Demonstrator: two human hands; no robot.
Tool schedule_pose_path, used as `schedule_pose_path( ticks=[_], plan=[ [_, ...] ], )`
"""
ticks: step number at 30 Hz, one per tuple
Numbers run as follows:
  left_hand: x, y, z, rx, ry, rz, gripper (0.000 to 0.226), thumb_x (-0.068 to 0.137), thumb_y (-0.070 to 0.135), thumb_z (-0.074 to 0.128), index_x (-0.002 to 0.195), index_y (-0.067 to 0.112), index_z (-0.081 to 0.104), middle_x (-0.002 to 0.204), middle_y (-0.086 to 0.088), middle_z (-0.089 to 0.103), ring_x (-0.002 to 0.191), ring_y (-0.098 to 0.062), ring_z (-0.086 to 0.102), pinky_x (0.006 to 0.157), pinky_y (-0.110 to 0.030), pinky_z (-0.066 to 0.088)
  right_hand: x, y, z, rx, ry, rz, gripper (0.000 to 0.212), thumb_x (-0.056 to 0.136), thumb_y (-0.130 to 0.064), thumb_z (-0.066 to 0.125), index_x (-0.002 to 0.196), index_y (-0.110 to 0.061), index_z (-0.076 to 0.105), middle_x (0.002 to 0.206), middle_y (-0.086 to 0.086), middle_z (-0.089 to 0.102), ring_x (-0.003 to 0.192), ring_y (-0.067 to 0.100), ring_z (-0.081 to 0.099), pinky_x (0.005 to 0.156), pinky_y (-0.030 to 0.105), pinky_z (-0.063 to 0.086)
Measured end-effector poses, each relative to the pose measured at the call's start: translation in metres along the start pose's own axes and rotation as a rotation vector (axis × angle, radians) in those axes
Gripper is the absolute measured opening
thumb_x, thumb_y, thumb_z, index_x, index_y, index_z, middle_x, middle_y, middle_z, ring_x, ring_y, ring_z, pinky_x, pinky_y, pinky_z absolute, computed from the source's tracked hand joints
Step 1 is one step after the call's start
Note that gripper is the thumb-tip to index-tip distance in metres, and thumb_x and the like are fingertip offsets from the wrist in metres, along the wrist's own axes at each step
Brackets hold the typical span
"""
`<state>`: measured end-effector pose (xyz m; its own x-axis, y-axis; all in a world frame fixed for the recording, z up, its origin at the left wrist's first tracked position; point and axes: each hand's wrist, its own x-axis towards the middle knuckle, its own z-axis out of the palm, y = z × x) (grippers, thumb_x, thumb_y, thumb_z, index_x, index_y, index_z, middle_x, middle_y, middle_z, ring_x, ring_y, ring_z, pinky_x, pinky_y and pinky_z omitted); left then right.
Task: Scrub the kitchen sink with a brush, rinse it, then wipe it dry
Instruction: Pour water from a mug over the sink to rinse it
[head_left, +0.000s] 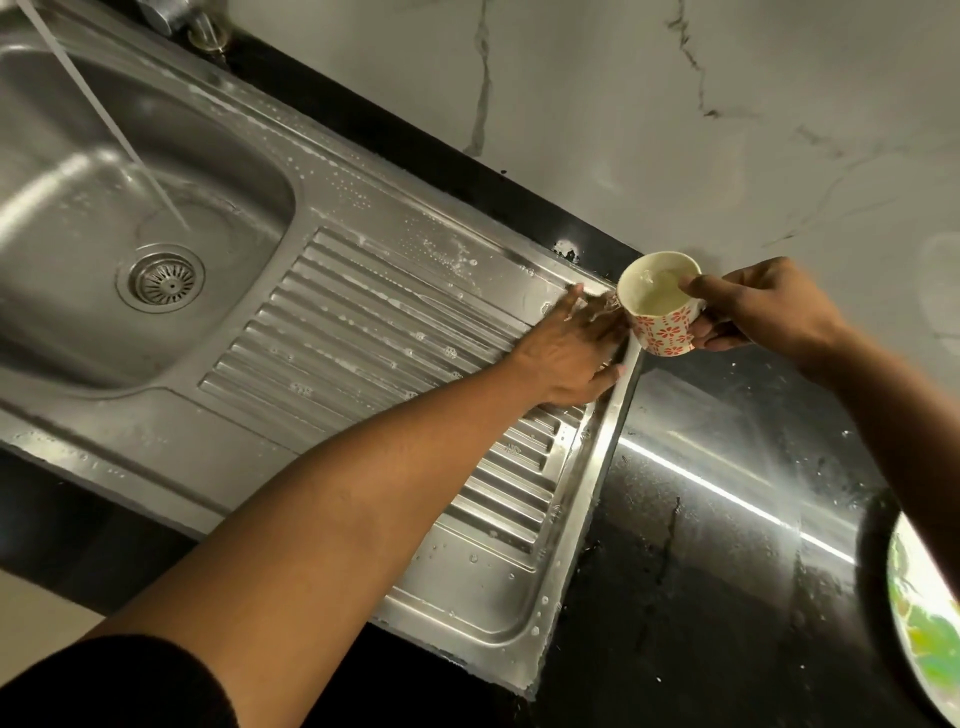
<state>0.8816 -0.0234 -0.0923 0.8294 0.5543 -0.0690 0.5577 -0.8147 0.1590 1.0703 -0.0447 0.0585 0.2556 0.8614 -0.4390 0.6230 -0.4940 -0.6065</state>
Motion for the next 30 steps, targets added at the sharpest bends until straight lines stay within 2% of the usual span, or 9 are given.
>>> schedule_pose_path(
  ticks=[2,6,9,12,14,18,22,27,30],
  plan=[
    [-0.001,-0.004,0.0,0.037,0.0,0.066,0.071,0.106,0.055,0.013,0.161,0.013,0.031,0.167,-0.015,0.032,0.159,-0.032,0.018,0.129,-0.058,0.002,0.0,0.002,0.002,-0.02,-0.003,-0.007,0.042,0.096,-0.041,0.072,0.085,-0.001,0.077,0.079,0.017,0.078,0.084,0.038,0.077,0.09,0.054,0.062],
    [-0.002,-0.008,-0.005,-0.034,-0.017,-0.099,0.071,0.107,0.055,0.013,0.163,0.012,0.025,0.172,-0.014,0.018,0.161,-0.034,0.003,0.129,-0.059,0.005,-0.002,0.004,0.004,-0.075,0.003,-0.031,0.041,0.095,-0.042,0.073,0.077,-0.006,0.079,0.075,0.013,0.078,0.08,0.035,0.078,0.09,0.052,0.063],
    [-0.005,0.0,0.004,-0.04,-0.04,0.065,0.073,0.107,0.055,0.011,0.163,0.011,0.023,0.171,-0.016,0.021,0.16,-0.032,0.009,0.13,-0.056,0.007,-0.005,0.003,0.001,-0.091,-0.015,-0.037,0.037,0.094,-0.038,0.075,0.074,-0.008,0.08,0.074,0.013,0.078,0.079,0.034,0.078,0.091,0.05,0.062],
    [-0.016,0.005,0.011,-0.064,-0.086,0.163,0.072,0.108,0.055,0.012,0.166,0.011,0.009,0.172,-0.016,0.013,0.161,-0.029,0.006,0.131,-0.051,0.004,-0.011,0.004,-0.003,-0.112,-0.055,-0.03,0.036,0.093,-0.036,0.076,0.074,-0.007,0.081,0.074,0.013,0.078,0.078,0.033,0.078,0.092,0.05,0.062],
    [-0.026,0.005,0.007,-0.1,-0.08,0.124,0.072,0.109,0.054,0.013,0.165,0.01,0.011,0.172,-0.016,0.015,0.161,-0.028,0.008,0.131,-0.05,0.005,-0.014,0.006,-0.005,-0.139,-0.072,-0.035,0.036,0.093,-0.037,0.076,0.076,-0.006,0.081,0.074,0.012,0.078,0.077,0.032,0.078,0.092,0.05,0.062],
    [-0.039,0.014,0.002,-0.147,-0.067,0.031,0.07,0.109,0.053,0.013,0.163,0.009,0.025,0.17,-0.015,0.021,0.16,-0.03,0.012,0.131,-0.05,0.009,-0.016,0.008,-0.006,-0.169,-0.094,-0.04,0.036,0.093,-0.035,0.076,0.077,-0.004,0.081,0.075,0.012,0.079,0.078,0.031,0.078,0.093,0.051,0.062],
    [-0.039,0.026,0.006,-0.191,-0.088,-0.104,0.074,0.108,0.056,0.011,0.165,0.01,0.017,0.173,-0.014,0.014,0.161,-0.032,0.005,0.131,-0.051,0.005,-0.014,0.006,-0.004,-0.153,-0.115,-0.049,0.033,0.094,-0.031,0.076,0.078,-0.002,0.081,0.078,0.015,0.079,0.083,0.035,0.078,0.094,0.052,0.061],
    [-0.05,0.045,0.012,-0.183,-0.101,-0.072,0.078,0.107,0.057,0.009,0.164,0.004,0.013,0.171,-0.019,0.016,0.16,-0.032,0.013,0.13,-0.052,0.008,-0.016,0.004,-0.004,-0.214,-0.171,-0.048,0.033,0.094,-0.028,0.074,0.072,-0.005,0.081,0.077,0.013,0.079,0.082,0.032,0.079,0.096,0.052,0.06],
    [-0.07,0.057,0.015,-0.233,-0.091,-0.083,0.079,0.107,0.058,0.011,0.165,0.004,0.008,0.172,-0.019,0.009,0.161,-0.031,0.005,0.131,-0.05,0.003,-0.023,0.003,-0.004,-0.254,-0.222,-0.042,0.032,0.093,-0.029,0.075,0.069,-0.008,0.082,0.076,0.013,0.079,0.081,0.032,0.078,0.095,0.052,0.061]
  ],
)
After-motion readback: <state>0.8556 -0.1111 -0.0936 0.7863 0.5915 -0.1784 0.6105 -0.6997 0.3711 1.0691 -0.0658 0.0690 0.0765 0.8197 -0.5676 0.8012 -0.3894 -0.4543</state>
